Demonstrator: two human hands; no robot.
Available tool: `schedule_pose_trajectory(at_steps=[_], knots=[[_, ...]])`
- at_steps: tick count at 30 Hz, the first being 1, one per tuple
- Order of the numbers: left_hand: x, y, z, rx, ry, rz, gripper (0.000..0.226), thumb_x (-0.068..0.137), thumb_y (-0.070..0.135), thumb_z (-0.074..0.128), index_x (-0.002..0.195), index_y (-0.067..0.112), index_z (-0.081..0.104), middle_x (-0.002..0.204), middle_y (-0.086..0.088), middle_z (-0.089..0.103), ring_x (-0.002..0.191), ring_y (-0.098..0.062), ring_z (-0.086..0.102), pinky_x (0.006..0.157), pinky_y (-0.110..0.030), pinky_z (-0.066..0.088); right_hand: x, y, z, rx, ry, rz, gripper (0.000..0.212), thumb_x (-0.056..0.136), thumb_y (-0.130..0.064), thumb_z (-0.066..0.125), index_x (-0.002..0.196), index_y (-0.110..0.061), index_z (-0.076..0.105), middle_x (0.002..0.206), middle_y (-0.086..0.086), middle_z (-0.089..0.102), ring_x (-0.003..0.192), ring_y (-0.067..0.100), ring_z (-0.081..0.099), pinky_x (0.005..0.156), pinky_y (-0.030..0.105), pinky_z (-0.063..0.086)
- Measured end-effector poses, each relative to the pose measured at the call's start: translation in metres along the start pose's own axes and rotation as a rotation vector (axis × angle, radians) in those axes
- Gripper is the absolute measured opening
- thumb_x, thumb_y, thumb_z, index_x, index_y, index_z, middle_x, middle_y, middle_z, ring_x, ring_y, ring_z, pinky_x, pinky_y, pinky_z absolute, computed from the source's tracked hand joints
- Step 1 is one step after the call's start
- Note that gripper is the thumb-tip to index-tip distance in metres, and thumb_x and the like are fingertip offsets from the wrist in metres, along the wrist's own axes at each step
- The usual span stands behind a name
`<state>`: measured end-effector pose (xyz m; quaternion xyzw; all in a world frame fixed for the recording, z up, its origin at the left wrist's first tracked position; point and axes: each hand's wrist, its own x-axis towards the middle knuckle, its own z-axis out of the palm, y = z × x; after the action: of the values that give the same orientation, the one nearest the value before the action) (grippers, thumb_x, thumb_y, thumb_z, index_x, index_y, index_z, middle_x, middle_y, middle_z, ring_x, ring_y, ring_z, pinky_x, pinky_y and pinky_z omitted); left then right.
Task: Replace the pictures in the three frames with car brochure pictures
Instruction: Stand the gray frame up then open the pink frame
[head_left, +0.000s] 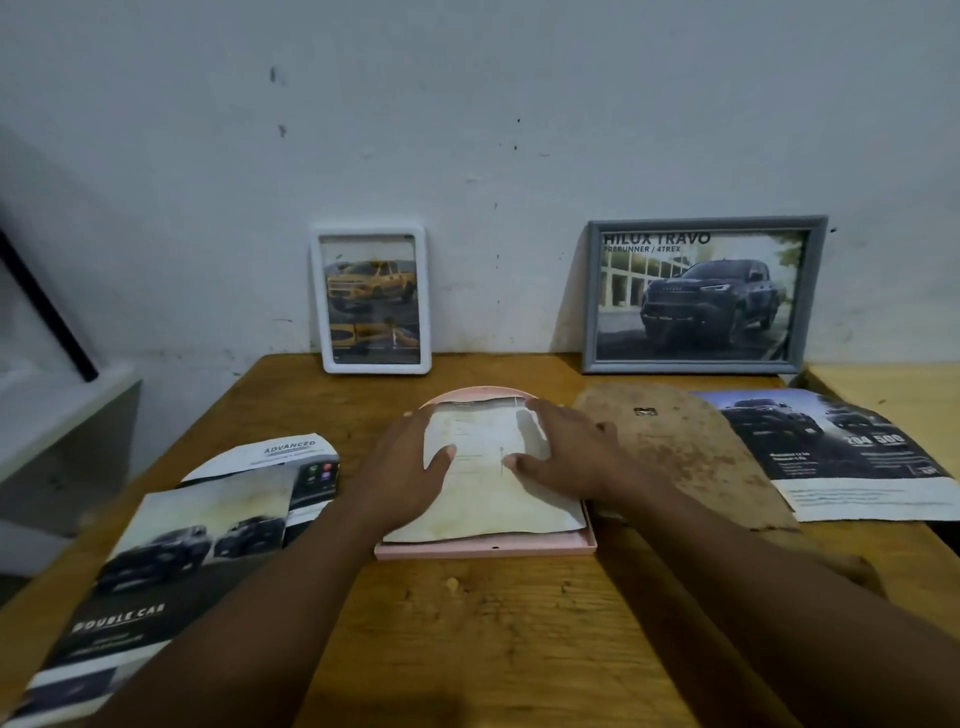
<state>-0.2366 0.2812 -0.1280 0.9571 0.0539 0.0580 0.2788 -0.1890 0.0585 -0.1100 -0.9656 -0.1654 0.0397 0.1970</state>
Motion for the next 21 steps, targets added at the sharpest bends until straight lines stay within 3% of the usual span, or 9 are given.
schedule_pose_trajectory(at_steps=[6,10,14,17,21], knots=[[0.001,-0.007,0.002,-0.007,0.02,0.008,0.063,0.103,0.05,0.047,0.159,0.03,0.025,0.166,0.005,0.026,0.153,-0.019,0.022,0.119,-0.042,0.028,0.003,-0.012,0.007,0.055,0.069,0.006,0.078,0.085,-0.057,0.064,0.149,-0.031,0.027,0.151,0.0,0.043,0.141,0.026,0.033,0.11,0.052,0.023],[0.001,-0.012,0.001,-0.029,0.034,0.015,0.064,0.103,0.051,0.046,0.159,0.03,0.026,0.164,0.003,0.031,0.152,-0.021,0.027,0.118,-0.044,0.031,0.003,-0.022,0.011,0.137,0.219,-0.016,0.065,0.088,-0.043,0.066,0.142,-0.035,0.032,0.147,-0.003,0.048,0.142,0.024,0.032,0.111,0.053,0.022],[-0.001,-0.007,-0.002,-0.046,0.063,0.054,0.062,0.103,0.051,0.046,0.159,0.03,0.027,0.165,0.003,0.031,0.152,-0.02,0.026,0.118,-0.043,0.029,-0.004,-0.034,0.004,0.271,0.358,-0.152,0.06,0.091,-0.021,0.066,0.141,-0.032,0.034,0.139,-0.002,0.052,0.124,0.022,0.05,0.1,0.041,0.04],[-0.003,0.008,-0.004,-0.095,0.127,0.098,0.063,0.103,0.048,0.049,0.159,0.031,0.026,0.164,0.005,0.03,0.149,-0.02,0.031,0.116,-0.041,0.031,-0.006,-0.035,-0.014,0.375,0.43,-0.189,0.062,0.09,-0.013,0.067,0.142,-0.03,0.038,0.14,-0.005,0.049,0.122,0.015,0.049,0.093,0.026,0.038],[0.003,0.042,-0.001,-0.145,0.188,0.223,0.064,0.1,0.044,0.056,0.157,0.031,0.028,0.165,0.008,0.027,0.149,-0.017,0.029,0.118,-0.042,0.03,-0.011,-0.006,-0.063,0.468,0.398,-0.12,0.063,0.087,-0.02,0.073,0.139,-0.032,0.04,0.143,-0.005,0.047,0.116,0.016,0.048,0.094,0.037,0.046]])
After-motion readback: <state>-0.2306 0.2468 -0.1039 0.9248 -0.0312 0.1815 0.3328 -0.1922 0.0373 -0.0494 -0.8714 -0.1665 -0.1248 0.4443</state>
